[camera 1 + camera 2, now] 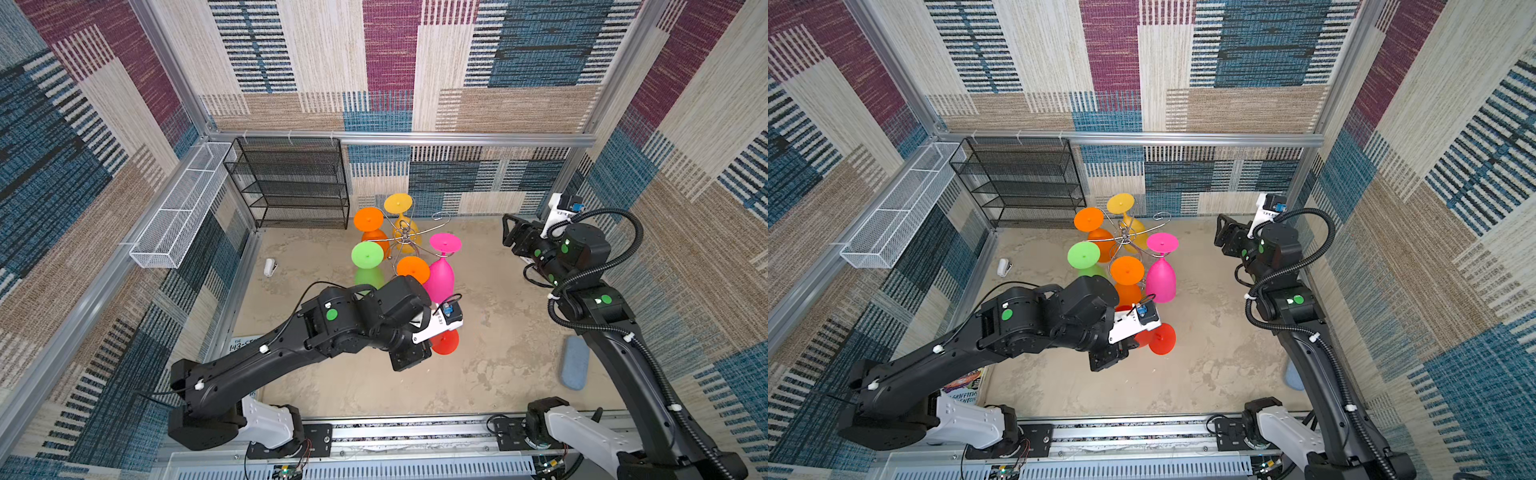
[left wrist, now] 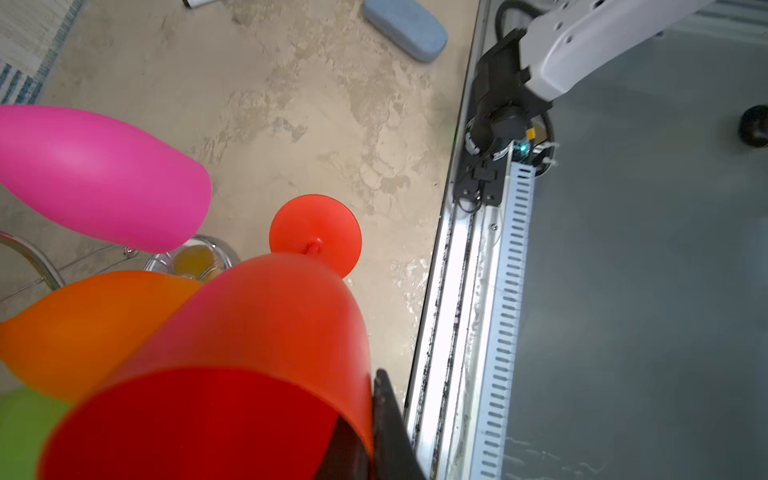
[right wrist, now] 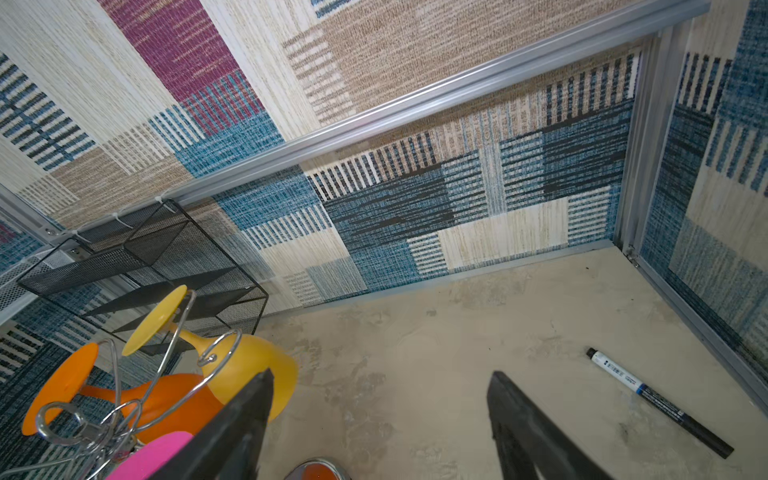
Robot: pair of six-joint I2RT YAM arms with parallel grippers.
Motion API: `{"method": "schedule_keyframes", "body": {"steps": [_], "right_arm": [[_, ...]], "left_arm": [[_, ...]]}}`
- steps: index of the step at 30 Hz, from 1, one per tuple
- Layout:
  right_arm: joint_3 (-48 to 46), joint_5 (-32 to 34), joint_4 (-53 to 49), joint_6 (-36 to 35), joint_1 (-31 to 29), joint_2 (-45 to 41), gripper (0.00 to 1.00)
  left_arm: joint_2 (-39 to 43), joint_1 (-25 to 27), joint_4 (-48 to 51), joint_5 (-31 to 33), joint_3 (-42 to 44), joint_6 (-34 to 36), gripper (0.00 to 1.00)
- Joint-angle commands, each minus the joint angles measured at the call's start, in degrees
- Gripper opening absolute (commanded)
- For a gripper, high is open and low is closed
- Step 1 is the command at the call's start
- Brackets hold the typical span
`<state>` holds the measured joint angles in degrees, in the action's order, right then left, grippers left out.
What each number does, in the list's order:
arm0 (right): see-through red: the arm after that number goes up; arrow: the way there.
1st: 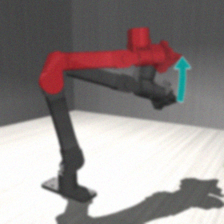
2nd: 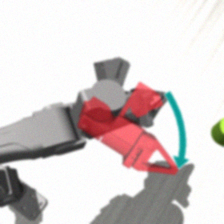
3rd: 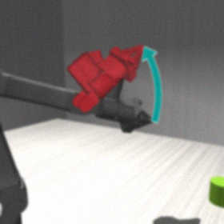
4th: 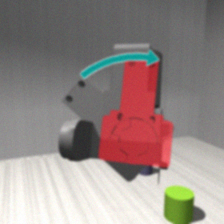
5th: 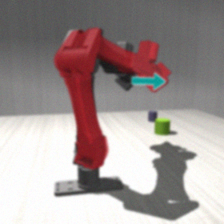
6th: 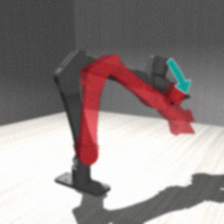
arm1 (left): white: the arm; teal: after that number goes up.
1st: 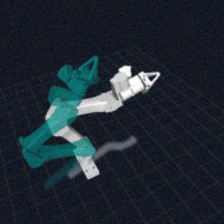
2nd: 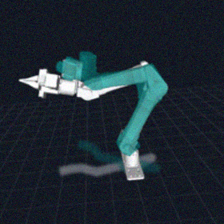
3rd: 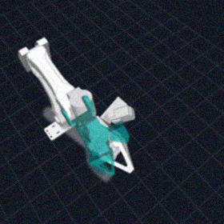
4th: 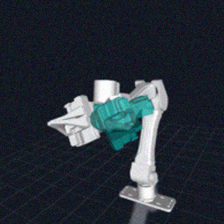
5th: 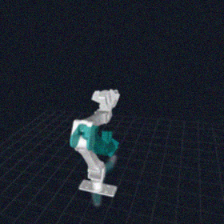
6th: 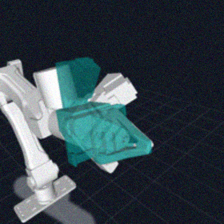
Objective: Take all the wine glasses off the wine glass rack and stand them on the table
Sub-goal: 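Lower the red glass toward the table with the left gripper while the right withdraws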
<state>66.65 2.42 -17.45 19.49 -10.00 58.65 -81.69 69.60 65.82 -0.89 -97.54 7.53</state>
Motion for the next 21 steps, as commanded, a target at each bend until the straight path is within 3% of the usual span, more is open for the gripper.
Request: {"method": "schedule_keyframes", "body": {"steps": [1, 21], "right_arm": [[-1.3, -2.3, 1.7, 0.3, 0.7, 0.4, 0.82], [-3.5, -8.3, 3.5, 0.9, 1.3, 4.4, 0.81]], "left_arm": [[-3.2, 1.5, 6.0, 4.6, -0.6, 1.4, 0.00], [-17.1, 2.5, 7.2, 1.0, 2.7, 1.1, 0.00]]}}
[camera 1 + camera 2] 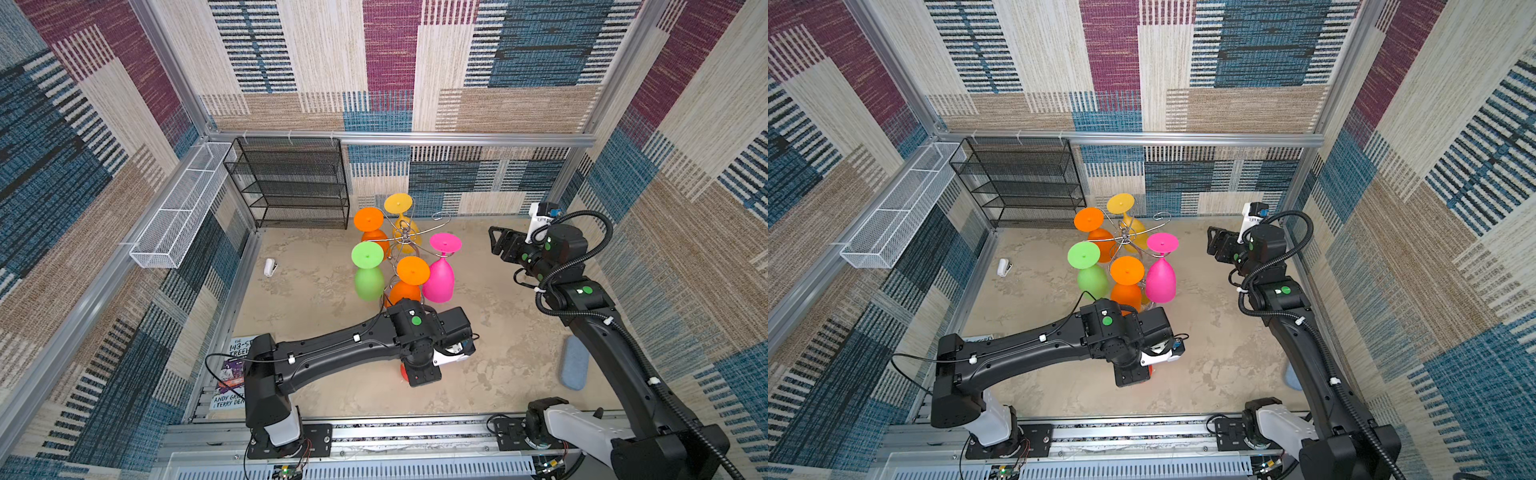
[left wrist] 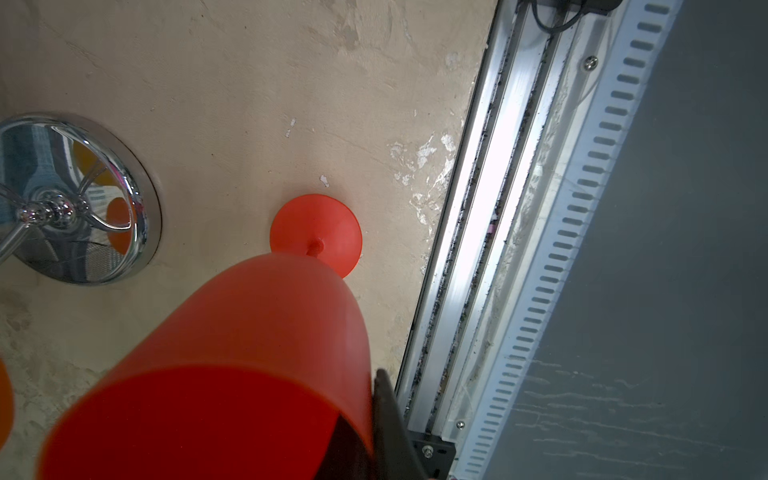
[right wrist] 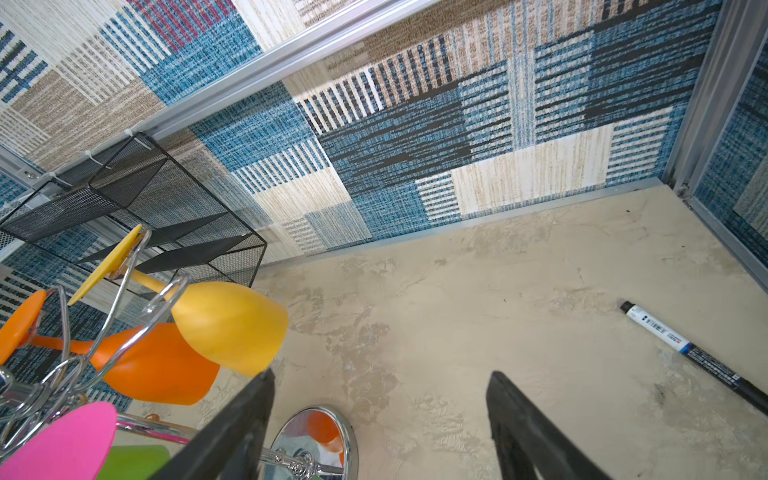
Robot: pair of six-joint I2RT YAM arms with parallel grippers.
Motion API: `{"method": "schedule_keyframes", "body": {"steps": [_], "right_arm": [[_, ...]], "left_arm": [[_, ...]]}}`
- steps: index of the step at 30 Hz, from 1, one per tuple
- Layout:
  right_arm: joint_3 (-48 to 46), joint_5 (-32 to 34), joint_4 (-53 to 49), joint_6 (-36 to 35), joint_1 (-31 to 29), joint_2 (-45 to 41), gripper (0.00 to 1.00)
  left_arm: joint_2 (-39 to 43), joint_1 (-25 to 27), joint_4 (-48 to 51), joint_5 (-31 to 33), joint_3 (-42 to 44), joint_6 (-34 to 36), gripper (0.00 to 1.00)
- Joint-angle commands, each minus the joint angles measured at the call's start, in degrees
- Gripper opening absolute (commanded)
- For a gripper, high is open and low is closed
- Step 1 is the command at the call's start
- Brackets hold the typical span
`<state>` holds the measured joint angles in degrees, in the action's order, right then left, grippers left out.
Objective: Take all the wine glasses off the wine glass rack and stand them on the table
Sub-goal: 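Lower the red glass toward the table with the left gripper while the right withdraws, then set the red glass upright on the table and open the left gripper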
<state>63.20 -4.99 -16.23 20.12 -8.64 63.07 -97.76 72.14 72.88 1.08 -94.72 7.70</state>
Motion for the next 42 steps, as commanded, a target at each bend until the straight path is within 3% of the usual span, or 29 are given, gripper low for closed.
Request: {"method": "schedule_keyframes", "body": {"steps": [1, 15, 31, 36, 42], "right_arm": [[-0.1, -0.9, 2.2, 0.2, 0.0, -0.1, 0.81], [-0.3, -1.7, 2.8, 0.1, 0.2, 0.5, 0.81], [-0.1, -3.3, 3.4, 0.6, 0.3, 0.7, 0.81], [1.1, -9.3, 3.7, 1.8, 0.7, -0.3, 0.81], [2.4, -19.5, 4.6, 5.7, 2.6, -1.8, 0.79]], "left_arm": [[-1.5, 0.0, 0.1, -1.4, -0.1, 1.4, 0.00], [-5.0, -2.0, -0.4, -2.0, -0.4, 1.1, 0.00], [-1.7, -2.4, 0.3, 2.1, -3.0, 0.3, 0.29], [2.4, -2.4, 2.4, 5.9, -6.6, -0.5, 0.37], [10.9, -2.3, 2.1, 7.7, -10.6, -2.5, 0.39]]}}
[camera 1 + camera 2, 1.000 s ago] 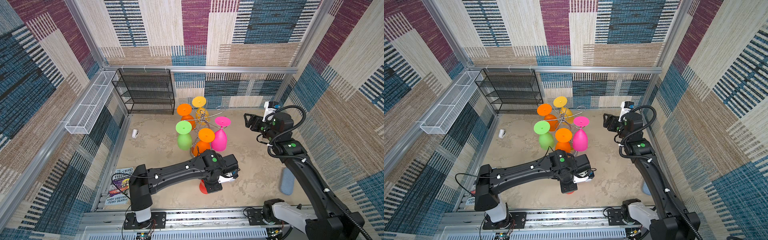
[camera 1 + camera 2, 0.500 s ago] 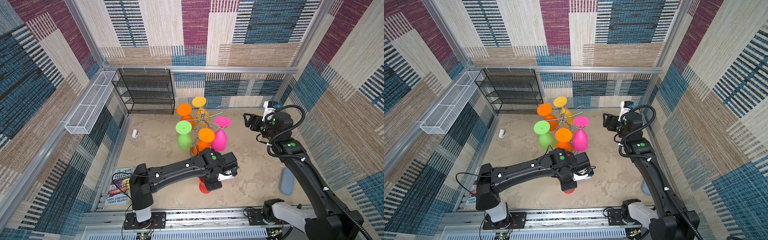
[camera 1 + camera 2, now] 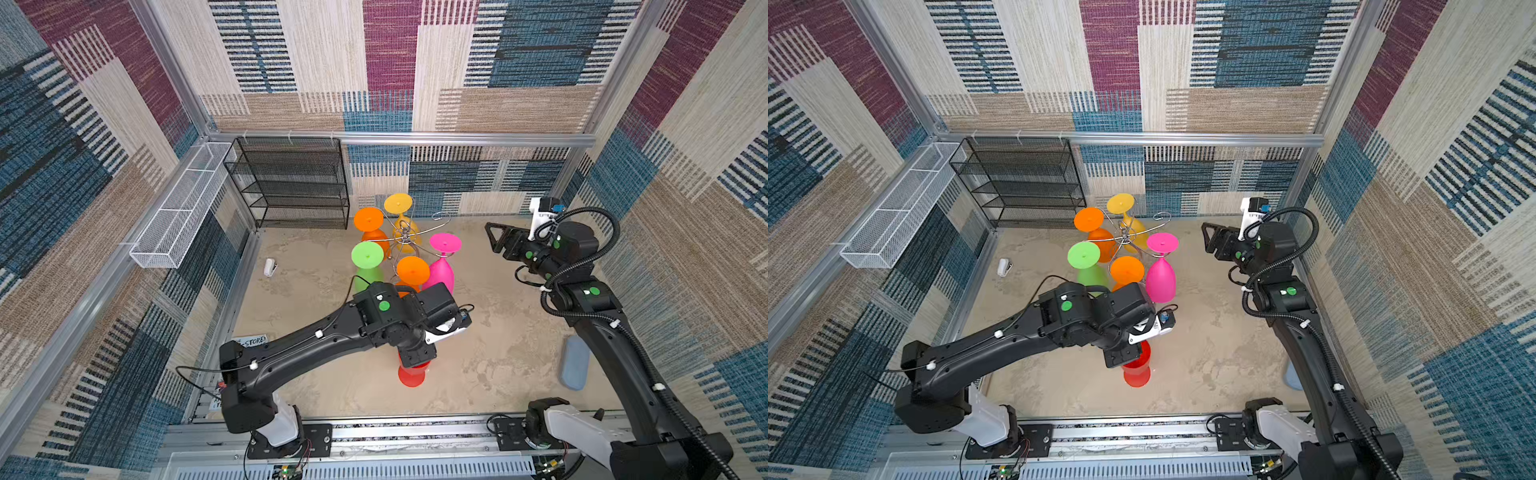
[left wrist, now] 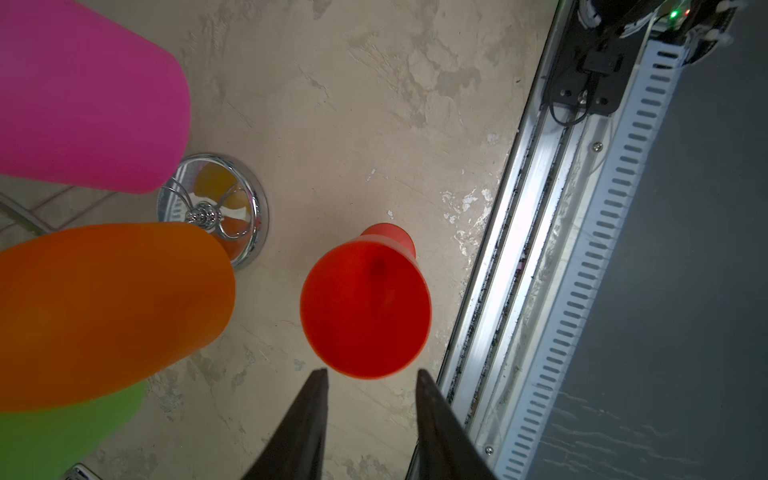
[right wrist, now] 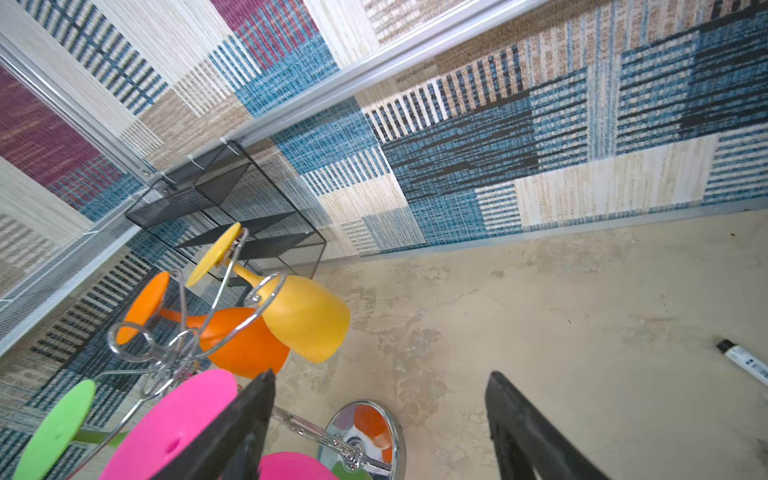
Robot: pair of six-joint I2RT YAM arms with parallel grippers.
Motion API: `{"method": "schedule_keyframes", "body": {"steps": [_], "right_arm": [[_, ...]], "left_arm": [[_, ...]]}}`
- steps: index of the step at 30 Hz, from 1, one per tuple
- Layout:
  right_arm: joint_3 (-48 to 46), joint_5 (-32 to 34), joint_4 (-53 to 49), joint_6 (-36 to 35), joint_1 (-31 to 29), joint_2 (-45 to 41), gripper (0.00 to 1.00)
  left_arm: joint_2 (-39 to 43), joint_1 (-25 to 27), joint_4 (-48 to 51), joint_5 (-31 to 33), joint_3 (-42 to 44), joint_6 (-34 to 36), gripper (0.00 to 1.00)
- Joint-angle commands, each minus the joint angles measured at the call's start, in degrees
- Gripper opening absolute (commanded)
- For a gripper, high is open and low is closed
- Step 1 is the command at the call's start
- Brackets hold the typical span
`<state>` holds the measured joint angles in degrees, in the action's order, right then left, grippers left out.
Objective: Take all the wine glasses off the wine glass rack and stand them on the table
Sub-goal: 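Set the red glass upright on the table and open the left gripper, then raise the left gripper away while the right gripper reaches to the magenta glass foot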
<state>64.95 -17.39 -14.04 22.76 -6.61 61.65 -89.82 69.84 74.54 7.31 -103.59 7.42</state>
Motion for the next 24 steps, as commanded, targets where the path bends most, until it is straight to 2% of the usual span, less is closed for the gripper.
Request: {"method": "schedule_keyframes", "body": {"steps": [1, 4, 10, 17, 21, 24], "right_arm": [[0.8, -8.9, 2.7, 3.8, 0.9, -0.3, 0.78], [0.8, -14.6, 3.8, 6.5, 1.3, 0.1, 0.76], [-2.6, -24.1, 7.9, 12.0, 1.4, 0.5, 0.72], [-7.9, -30.1, 13.4, 18.9, 1.4, 0.3, 0.61], [-10.5, -33.7, 19.5, 24.6, 1.4, 0.9, 0.54], [-10.7, -34.1, 20.8, 26.2, 1.4, 1.3, 0.51]], "left_arm": [[4.6, 0.0, 0.0, 1.5, -2.5, -2.7, 0.39], [11.4, 0.1, -5.0, 1.5, -2.0, -4.0, 0.39], [27.5, 0.0, -18.1, 2.4, 5.6, -5.2, 0.42], [42.3, -0.1, -29.9, 17.1, 17.6, -5.5, 0.49], [44.7, 0.0, -30.7, 21.9, 20.3, -5.3, 0.50], [44.8, -0.1, -31.5, 25.4, 22.0, -4.7, 0.50]]}}
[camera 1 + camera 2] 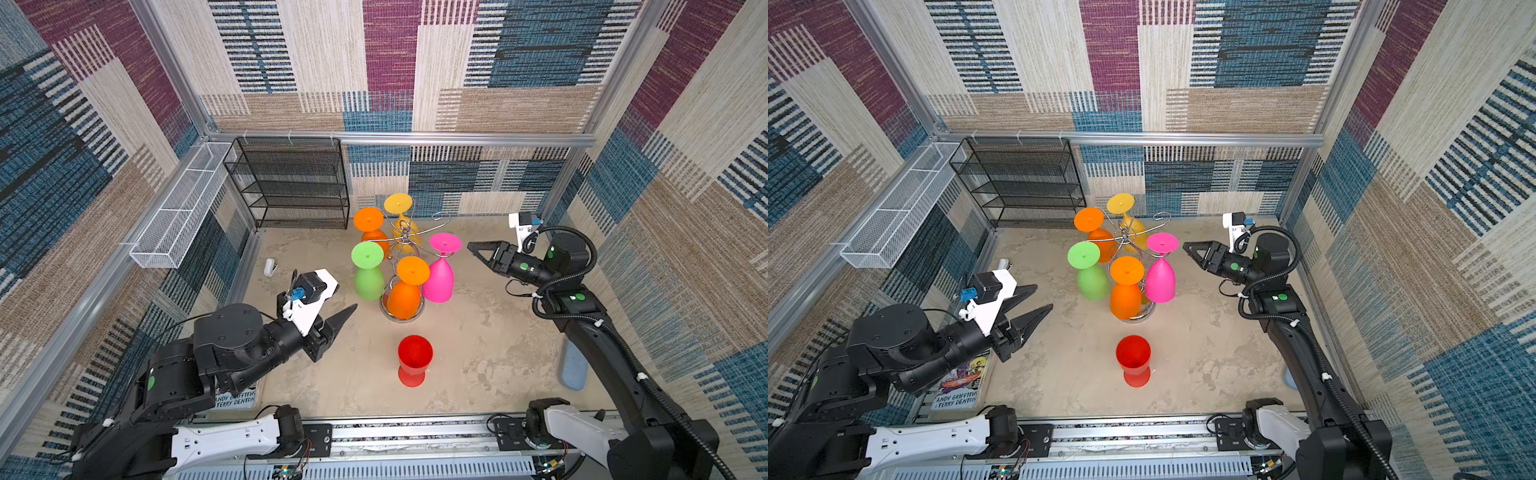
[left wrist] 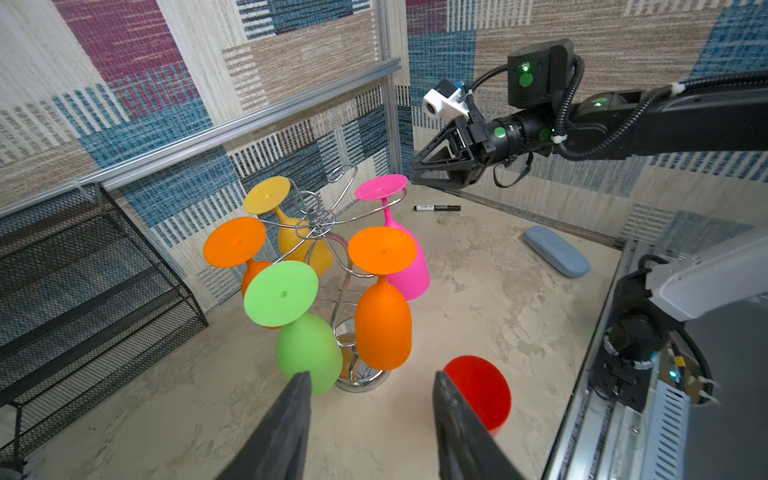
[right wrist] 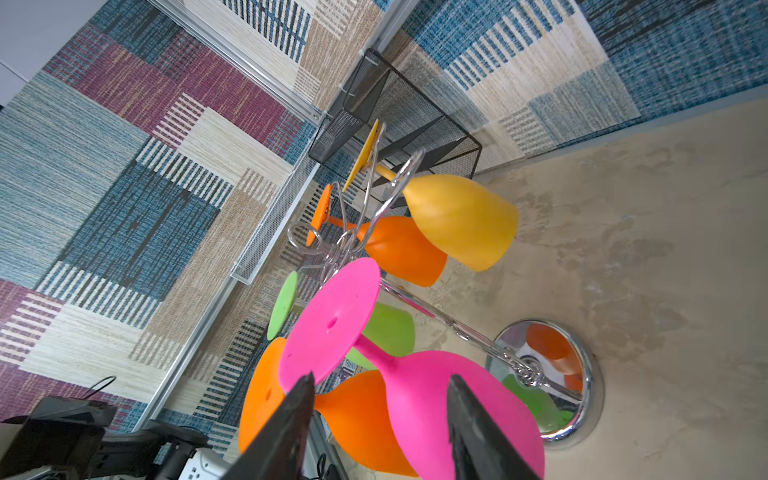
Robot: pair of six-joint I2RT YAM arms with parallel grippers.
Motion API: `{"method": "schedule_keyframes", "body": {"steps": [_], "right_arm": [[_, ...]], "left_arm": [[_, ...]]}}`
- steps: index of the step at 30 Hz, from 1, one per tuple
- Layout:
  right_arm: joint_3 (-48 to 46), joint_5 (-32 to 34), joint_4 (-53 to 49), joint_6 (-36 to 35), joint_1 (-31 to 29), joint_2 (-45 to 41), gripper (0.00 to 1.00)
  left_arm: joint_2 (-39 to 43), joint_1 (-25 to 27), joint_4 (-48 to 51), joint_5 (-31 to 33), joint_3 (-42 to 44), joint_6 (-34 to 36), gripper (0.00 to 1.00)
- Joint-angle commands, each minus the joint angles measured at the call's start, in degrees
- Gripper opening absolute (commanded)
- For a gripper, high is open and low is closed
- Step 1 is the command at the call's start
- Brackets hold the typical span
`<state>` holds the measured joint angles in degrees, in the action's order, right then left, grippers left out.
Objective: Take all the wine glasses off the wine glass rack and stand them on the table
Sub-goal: 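Raise the left gripper away while the right gripper reaches to the magenta glass foot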
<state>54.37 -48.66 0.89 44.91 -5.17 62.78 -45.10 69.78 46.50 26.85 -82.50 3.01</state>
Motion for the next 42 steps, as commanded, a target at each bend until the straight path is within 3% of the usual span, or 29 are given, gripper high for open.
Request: {"method": "schedule_keyframes", "body": {"steps": [1, 11, 27, 42], "right_arm": [[-0.1, -2.7, 6.1, 4.2, 0.0, 0.2, 0.51], [1.7, -3.7, 6.7, 6.0, -1.3, 2.2, 0.46], [3.7, -1.2, 6.9, 5.2, -5.2, 6.0, 0.39], [5.3, -0.2, 4.8, 3.8, -5.6, 7.4, 0.23]], "left_arm": [[0.1, 0.0, -3.8, 7.0, 1.6, 0.1, 0.50], [2.5, -0.2, -8.4, 10.0, 7.6, 1.0, 0.51], [3.0, -0.3, -8.8, 9.3, 7.8, 2.1, 0.51], [3.2, -0.5, -9.5, 9.1, 8.5, 2.4, 0.51]]}}
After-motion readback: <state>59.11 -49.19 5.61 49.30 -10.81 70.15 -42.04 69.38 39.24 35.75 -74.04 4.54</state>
